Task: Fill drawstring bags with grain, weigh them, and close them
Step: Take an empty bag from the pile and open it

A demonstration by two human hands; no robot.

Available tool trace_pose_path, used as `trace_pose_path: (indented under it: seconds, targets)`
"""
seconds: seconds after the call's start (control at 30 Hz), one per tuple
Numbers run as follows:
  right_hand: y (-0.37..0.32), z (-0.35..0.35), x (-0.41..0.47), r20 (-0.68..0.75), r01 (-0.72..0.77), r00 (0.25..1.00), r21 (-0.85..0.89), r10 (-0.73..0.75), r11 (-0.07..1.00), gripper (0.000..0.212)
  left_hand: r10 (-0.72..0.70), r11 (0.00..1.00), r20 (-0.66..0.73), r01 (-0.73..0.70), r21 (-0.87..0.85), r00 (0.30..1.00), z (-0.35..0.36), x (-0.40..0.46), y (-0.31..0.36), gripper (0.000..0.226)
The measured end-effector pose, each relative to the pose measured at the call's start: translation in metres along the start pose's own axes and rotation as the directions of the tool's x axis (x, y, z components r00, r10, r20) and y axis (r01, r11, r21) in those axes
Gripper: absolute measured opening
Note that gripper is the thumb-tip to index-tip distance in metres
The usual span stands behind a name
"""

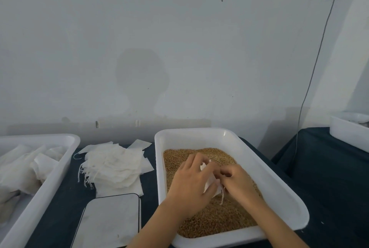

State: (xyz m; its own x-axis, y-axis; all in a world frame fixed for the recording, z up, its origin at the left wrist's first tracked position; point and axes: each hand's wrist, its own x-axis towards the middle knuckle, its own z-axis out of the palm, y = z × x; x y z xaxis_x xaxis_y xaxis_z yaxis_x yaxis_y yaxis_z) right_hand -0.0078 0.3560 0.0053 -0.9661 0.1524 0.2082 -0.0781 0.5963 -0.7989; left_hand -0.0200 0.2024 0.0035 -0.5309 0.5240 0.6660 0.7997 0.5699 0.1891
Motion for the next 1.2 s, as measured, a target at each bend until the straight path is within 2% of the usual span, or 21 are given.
trace_pose_path:
  seconds: [0.13,0.23,0.37,0.43,0.53,0.57,0.6,0.63,0.67,0.7,0.73,0.83,0.93,1.07,1.2]
  targets:
    - [-0.007,-0.002,-0.004,0.035,-0.070,0.997,0.194,0.064,0.979,0.026,0.007,0.994,-0.031,-0.003,0.108,0.999,-0.003,0.000,0.000,0.030]
    - [-0.009,-0.004,-0.005,0.000,-0.106,0.994,0.267,0.110,0.958,0.022,0.105,0.982,0.024,-0.108,0.155,0.994,-0.005,0.002,0.002,0.035]
    - [-0.012,-0.005,-0.006,0.001,-0.139,0.989,0.360,0.149,0.923,0.017,0.202,0.956,0.070,-0.212,0.204,0.977,-0.005,0.002,0.005,0.028]
    - [-0.015,-0.007,-0.006,0.016,-0.150,0.988,0.377,0.156,0.914,0.015,0.157,0.965,0.042,-0.162,0.205,0.987,-0.005,0.001,0.006,0.029]
    - [-0.018,-0.009,-0.005,0.068,-0.169,0.986,0.459,0.155,0.872,0.012,0.012,0.970,-0.027,-0.005,0.242,1.000,-0.005,0.001,0.005,0.026]
    - [-0.015,-0.008,-0.004,0.056,-0.168,0.986,0.431,0.159,0.887,0.014,-0.047,0.967,-0.051,0.058,0.248,0.998,-0.006,0.002,0.004,0.027]
    - [-0.010,-0.006,-0.003,0.015,-0.168,0.985,0.297,0.171,0.940,0.015,-0.106,0.963,-0.080,0.122,0.241,0.991,-0.007,0.003,0.003,0.030]
    - [-0.003,-0.006,-0.001,-0.031,-0.175,0.984,0.032,0.176,0.984,0.014,-0.158,0.958,-0.115,0.180,0.222,0.981,-0.008,0.004,0.000,0.032]
    - [0.002,-0.006,0.001,-0.034,-0.185,0.983,-0.243,0.182,0.952,0.011,-0.202,0.954,-0.149,0.229,0.195,0.968,-0.009,0.005,-0.001,0.032]
    - [0.007,-0.007,0.002,-0.004,-0.203,0.975,-0.421,0.222,0.884,0.012,-0.241,0.948,-0.176,0.270,0.166,0.954,-0.009,0.005,-0.003,0.031]
    - [0.009,-0.007,0.004,0.048,-0.218,0.959,-0.504,0.279,0.836,0.014,-0.281,0.941,-0.195,0.310,0.137,0.940,-0.010,0.004,-0.004,0.029]
    - [0.006,-0.003,0.006,0.167,-0.173,0.924,-0.620,0.344,0.765,0.019,-0.386,0.911,-0.204,0.407,0.070,0.900,-0.008,0.003,-0.007,0.018]
    - [0.001,-0.004,0.009,0.181,-0.066,0.948,-0.695,0.263,0.716,0.015,-0.448,0.888,-0.153,0.458,0.034,0.881,-0.005,0.005,-0.012,0.016]
    - [-0.017,-0.041,0.018,0.202,0.020,0.963,-0.708,0.176,0.706,0.009,-0.449,0.892,-0.159,0.452,-0.015,0.879,-0.006,0.004,-0.019,0.018]
    - [-0.036,-0.078,0.019,0.259,0.178,0.961,-0.849,0.098,0.497,0.013,-0.418,0.905,-0.125,0.424,0.024,0.900,-0.008,0.006,-0.026,0.018]
